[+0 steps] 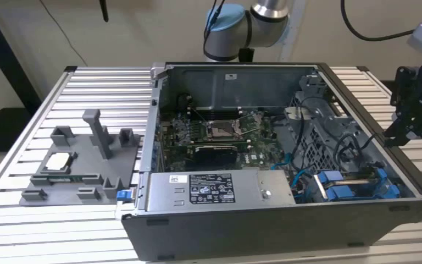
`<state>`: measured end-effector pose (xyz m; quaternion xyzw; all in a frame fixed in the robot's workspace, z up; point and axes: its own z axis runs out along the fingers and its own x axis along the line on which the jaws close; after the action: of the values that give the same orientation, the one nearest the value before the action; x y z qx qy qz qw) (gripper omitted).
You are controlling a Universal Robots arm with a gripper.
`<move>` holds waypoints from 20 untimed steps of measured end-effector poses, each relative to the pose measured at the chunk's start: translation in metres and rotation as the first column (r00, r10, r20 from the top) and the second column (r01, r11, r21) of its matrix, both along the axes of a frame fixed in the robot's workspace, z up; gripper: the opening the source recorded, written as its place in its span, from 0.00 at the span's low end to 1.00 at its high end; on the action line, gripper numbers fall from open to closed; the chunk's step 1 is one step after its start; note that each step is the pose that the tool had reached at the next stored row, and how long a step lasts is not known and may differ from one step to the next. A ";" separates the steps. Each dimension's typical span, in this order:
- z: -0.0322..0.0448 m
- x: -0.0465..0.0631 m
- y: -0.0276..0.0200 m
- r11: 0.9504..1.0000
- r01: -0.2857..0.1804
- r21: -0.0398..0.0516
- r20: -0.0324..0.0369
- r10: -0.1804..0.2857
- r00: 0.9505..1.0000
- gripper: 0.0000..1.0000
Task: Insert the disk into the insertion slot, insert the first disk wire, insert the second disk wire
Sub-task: 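Insert the second disk wire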
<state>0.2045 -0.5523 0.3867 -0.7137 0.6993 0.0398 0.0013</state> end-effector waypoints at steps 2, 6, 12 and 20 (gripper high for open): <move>-0.0006 0.000 0.0002 1.000 0.000 0.005 -0.006 0.000 1.000 0.26; -0.0023 0.001 0.0004 1.000 0.001 0.018 -0.013 -0.001 1.000 0.26; -0.0075 0.003 0.0000 1.000 0.014 0.018 -0.029 -0.014 0.999 0.24; -0.0080 0.003 -0.0001 1.000 0.018 0.019 -0.031 -0.018 0.999 0.16</move>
<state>0.2071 -0.5524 0.3787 -0.7066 0.7053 0.0574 -0.0025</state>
